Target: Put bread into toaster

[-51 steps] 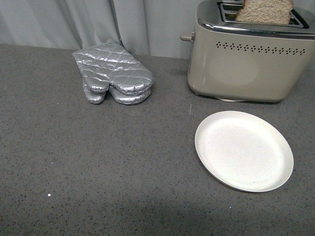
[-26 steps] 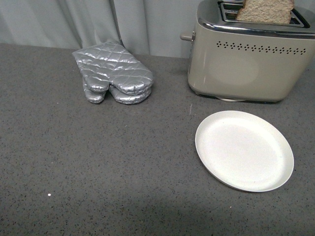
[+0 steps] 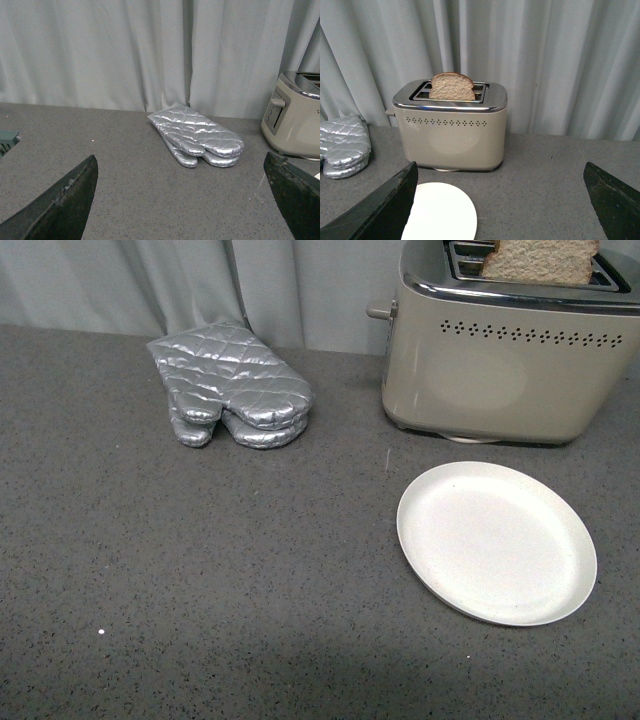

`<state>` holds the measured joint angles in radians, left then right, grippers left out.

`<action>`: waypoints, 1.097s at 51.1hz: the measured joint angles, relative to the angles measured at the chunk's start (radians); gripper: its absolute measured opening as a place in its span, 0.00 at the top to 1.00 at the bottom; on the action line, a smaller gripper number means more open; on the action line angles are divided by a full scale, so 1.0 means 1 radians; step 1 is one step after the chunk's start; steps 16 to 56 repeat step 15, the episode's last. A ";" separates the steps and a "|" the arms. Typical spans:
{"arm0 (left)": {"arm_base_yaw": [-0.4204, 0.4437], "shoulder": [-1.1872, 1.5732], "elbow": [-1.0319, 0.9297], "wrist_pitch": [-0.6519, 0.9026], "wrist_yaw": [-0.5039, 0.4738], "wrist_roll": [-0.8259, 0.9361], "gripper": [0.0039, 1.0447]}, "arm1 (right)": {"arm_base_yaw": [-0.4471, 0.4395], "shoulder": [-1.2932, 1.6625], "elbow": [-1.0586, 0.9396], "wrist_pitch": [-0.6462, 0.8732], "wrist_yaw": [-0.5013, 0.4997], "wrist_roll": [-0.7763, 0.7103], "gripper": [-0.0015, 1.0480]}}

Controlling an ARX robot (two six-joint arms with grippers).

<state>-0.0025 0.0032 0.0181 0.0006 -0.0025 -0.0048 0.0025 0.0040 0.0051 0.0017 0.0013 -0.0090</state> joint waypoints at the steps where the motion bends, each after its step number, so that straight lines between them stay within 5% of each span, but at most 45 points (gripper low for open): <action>1: 0.000 0.000 0.000 0.000 0.000 0.000 0.06 | 0.000 0.000 0.000 0.000 0.000 0.001 0.08; 56: 0.000 0.000 0.000 0.000 0.000 0.000 0.06 | 0.000 0.000 0.000 0.000 0.000 0.002 0.09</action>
